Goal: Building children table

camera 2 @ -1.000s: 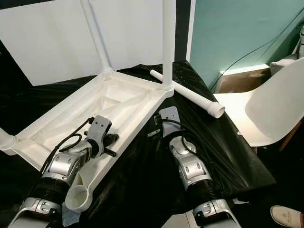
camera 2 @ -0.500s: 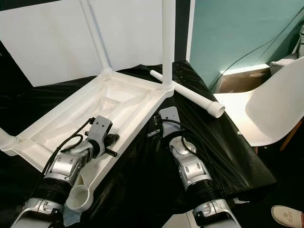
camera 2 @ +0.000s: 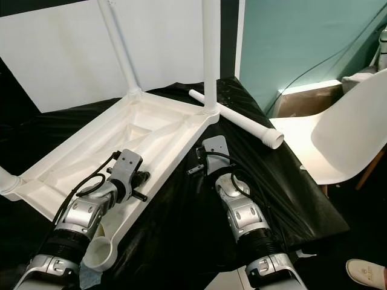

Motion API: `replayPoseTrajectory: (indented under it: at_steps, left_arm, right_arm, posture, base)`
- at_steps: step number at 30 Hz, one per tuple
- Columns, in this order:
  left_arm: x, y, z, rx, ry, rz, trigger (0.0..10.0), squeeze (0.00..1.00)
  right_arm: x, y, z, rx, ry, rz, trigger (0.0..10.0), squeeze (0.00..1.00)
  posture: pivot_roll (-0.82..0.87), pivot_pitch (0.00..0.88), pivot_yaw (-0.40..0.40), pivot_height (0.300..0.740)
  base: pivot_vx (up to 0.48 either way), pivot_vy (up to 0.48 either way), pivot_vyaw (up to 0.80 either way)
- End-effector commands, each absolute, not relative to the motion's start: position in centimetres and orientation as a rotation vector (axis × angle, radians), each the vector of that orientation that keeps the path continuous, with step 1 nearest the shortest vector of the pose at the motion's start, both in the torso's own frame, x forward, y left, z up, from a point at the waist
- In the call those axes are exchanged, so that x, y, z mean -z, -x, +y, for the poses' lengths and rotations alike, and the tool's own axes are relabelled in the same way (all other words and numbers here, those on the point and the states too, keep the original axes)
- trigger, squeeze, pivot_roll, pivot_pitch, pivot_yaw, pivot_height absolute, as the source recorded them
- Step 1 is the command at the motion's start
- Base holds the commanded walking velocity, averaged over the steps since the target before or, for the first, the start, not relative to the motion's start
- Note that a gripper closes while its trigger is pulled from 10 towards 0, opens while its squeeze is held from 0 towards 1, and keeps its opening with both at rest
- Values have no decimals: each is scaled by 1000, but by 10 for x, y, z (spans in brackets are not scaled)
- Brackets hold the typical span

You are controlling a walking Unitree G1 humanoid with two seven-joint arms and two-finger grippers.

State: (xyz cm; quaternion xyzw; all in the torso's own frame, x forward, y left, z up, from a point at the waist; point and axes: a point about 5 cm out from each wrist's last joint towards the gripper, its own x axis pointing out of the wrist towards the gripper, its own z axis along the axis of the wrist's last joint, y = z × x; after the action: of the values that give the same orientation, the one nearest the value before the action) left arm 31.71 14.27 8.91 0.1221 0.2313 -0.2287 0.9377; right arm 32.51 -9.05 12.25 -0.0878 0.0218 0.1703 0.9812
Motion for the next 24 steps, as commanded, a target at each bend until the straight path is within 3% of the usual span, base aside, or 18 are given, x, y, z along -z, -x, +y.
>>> replayPoseTrajectory:
  at_steps: [1,10,14,18,24]
  left_arm:
    - [-51,-299,164,327,-283,644,0,0]
    - [-49,-301,182,243,-283,655,0,0]
    - [-59,-310,184,228,-221,581,0,0]
    - [-79,-318,170,312,73,455,0,0]
    - [-69,-321,191,133,96,551,0,0]
  right_arm:
    - [-122,-324,-88,-351,168,52,10000,0]
    - [-121,-324,-88,-354,167,54,10000,0]
    - [-121,-324,-88,-355,167,54,10000,0]
    - [-121,-324,-88,-354,168,53,10000,0]
    - [-121,-325,-88,-348,165,50,10000,0]
  posture:
    - [-9,0,45,740]
    - [-7,0,43,740]
    - [-9,0,44,740]
    - [-10,0,47,740]
    - [-17,0,56,740]
  base:
    - [0,0,0]
    - [0,0,0]
    - [0,0,0]
    - [0,0,0]
    - [0,0,0]
